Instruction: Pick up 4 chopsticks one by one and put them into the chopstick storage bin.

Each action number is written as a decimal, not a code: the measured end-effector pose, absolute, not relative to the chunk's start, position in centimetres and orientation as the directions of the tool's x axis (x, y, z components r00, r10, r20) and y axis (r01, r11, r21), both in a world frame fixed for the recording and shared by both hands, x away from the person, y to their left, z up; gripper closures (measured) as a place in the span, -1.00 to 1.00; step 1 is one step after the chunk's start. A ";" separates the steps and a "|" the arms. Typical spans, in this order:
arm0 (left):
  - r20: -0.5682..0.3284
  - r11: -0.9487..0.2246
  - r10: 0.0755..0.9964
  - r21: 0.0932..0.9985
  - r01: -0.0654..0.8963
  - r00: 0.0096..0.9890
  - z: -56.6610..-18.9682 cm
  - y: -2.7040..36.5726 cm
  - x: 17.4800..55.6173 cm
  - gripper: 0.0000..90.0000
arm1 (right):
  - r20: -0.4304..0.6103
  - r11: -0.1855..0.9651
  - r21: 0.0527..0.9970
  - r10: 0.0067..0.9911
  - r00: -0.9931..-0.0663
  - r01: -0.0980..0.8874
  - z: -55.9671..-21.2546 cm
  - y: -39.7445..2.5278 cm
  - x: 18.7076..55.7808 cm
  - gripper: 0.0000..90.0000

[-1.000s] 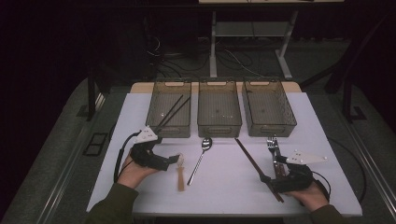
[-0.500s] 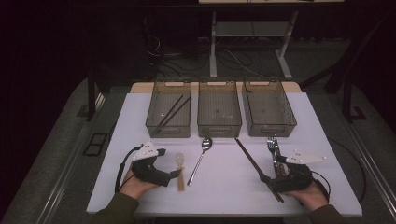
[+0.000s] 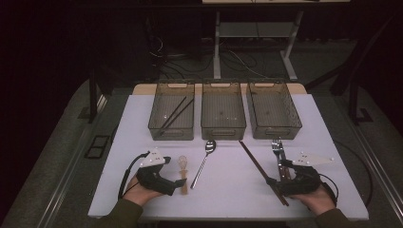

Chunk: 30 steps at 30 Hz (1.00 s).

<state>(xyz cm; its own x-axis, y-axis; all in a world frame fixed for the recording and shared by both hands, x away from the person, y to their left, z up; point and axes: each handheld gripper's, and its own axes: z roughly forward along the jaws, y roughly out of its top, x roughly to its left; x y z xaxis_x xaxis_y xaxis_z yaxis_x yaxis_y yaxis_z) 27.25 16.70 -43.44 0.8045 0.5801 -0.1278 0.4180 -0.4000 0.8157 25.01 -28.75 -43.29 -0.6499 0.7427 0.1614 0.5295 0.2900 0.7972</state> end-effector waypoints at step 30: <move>-0.144 -0.400 0.573 0.811 0.428 0.807 -43.8 16.3 27.2 -0.98 | 0.185 0.327 0.729 0.751 -0.634 0.601 -42.7 -25.8 28.2 0.30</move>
<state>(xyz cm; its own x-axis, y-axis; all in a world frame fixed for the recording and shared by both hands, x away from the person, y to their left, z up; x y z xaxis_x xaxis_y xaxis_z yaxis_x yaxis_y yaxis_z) 27.23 16.32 -43.76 0.8071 0.5726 -0.1440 0.4281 -0.3997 0.8105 28.23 -25.78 -42.69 -0.6336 0.7512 0.1851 0.6010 0.3274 0.7291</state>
